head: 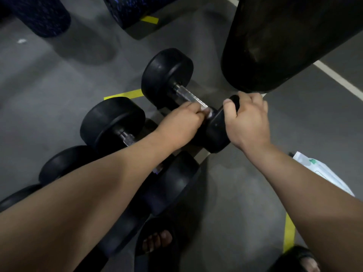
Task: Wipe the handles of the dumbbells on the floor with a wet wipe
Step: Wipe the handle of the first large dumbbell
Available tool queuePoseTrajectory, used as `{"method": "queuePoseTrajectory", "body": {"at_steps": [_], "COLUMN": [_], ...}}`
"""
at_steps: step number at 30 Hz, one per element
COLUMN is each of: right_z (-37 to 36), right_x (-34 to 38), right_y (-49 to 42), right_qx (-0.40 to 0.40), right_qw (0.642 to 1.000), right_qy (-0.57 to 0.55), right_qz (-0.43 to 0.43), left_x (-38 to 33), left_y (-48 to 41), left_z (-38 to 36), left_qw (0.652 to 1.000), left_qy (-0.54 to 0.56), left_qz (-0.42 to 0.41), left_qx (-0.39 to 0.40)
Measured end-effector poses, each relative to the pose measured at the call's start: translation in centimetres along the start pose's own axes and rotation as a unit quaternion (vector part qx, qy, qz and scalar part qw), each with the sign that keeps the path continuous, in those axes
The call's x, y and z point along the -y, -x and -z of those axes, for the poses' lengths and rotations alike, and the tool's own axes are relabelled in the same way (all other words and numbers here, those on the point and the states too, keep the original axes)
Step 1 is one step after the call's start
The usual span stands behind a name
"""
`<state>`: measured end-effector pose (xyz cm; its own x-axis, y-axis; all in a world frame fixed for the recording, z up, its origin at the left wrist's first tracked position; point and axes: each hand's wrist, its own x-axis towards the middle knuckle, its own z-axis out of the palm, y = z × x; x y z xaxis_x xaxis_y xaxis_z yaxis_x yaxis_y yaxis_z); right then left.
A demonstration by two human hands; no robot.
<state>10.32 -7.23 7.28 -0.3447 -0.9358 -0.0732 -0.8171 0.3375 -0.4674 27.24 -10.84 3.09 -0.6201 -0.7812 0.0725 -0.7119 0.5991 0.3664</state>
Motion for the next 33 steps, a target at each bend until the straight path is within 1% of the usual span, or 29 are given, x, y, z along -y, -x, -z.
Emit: {"method": "queuePoseTrajectory", "body": {"at_steps": [3, 5, 6, 9, 11, 13, 15, 16, 18, 21, 22, 24, 26, 27, 30, 31, 33], "right_z": [0.2, 0.3, 0.4, 0.7, 1.0, 1.3, 1.3, 1.1, 0.7, 0.2, 0.1, 0.1, 0.0, 0.0, -0.3, -0.4, -0.5], "right_x": [-0.3, -0.4, -0.4, -0.3, -0.1, 0.0, 0.2, 0.3, 0.6, 0.6, 0.6, 0.4, 0.4, 0.5, 0.5, 0.5, 0.5], "right_y": [-0.7, -1.1, -1.2, -1.4, -1.4, -1.4, -1.4, -1.4, -1.3, -1.2, -1.2, -1.3, -1.2, -1.1, -0.8, -0.7, -0.7], "right_qx": [0.01, 0.018, 0.021, 0.027, 0.04, 0.057, 0.064, 0.061, 0.049, 0.019, 0.014, 0.009, 0.003, -0.003, -0.02, -0.023, -0.027], "right_qw": [1.0, 0.999, 0.999, 0.998, 0.998, 0.998, 0.997, 0.998, 0.998, 0.998, 0.998, 0.998, 0.998, 0.998, 0.998, 0.998, 0.998], "right_qy": [-0.02, -0.032, -0.037, -0.039, -0.029, -0.01, 0.003, 0.003, -0.008, -0.028, -0.028, -0.027, -0.032, -0.036, -0.041, -0.042, -0.042], "right_qz": [-0.016, -0.026, -0.03, -0.034, -0.036, -0.036, -0.032, -0.031, -0.041, -0.052, -0.052, -0.05, -0.049, -0.048, -0.046, -0.045, -0.045], "left_x": [1.4, 1.9, 1.9, 0.7, 0.1, 0.7, 1.9, 2.4, 2.1, 1.3, 1.4, 2.3, 2.5, 2.2, 1.5, 1.7, 2.5], "left_y": [-0.6, -1.0, -1.2, -1.5, -1.4, -1.3, -1.3, -1.3, -1.5, -1.6, -1.6, -2.0, -2.6, -2.8, -2.5, -2.4, -2.6], "left_z": [0.4, 0.7, 0.6, 0.1, 0.1, 0.1, -0.1, -0.2, -0.3, -0.8, -0.7, -0.4, 0.0, 0.1, -0.1, -0.1, 0.5], "left_qw": [0.997, 0.993, 0.994, 0.998, 0.998, 0.998, 0.993, 0.99, 0.989, 0.996, 0.995, 0.987, 0.974, 0.971, 0.972, 0.972, 0.964], "left_qy": [-0.046, -0.055, -0.048, -0.001, -0.004, -0.017, -0.028, -0.027, -0.023, -0.035, -0.044, -0.09, -0.147, -0.161, -0.195, -0.199, -0.211], "left_qz": [0.058, 0.091, 0.092, 0.031, -0.003, 0.03, 0.097, 0.123, 0.129, 0.064, 0.069, 0.12, 0.169, 0.173, 0.128, 0.127, 0.163], "left_qx": [-0.032, -0.044, -0.047, -0.053, -0.061, -0.053, -0.058, -0.066, -0.072, -0.059, -0.056, -0.061, -0.045, -0.037, -0.007, -0.004, 0.001]}}
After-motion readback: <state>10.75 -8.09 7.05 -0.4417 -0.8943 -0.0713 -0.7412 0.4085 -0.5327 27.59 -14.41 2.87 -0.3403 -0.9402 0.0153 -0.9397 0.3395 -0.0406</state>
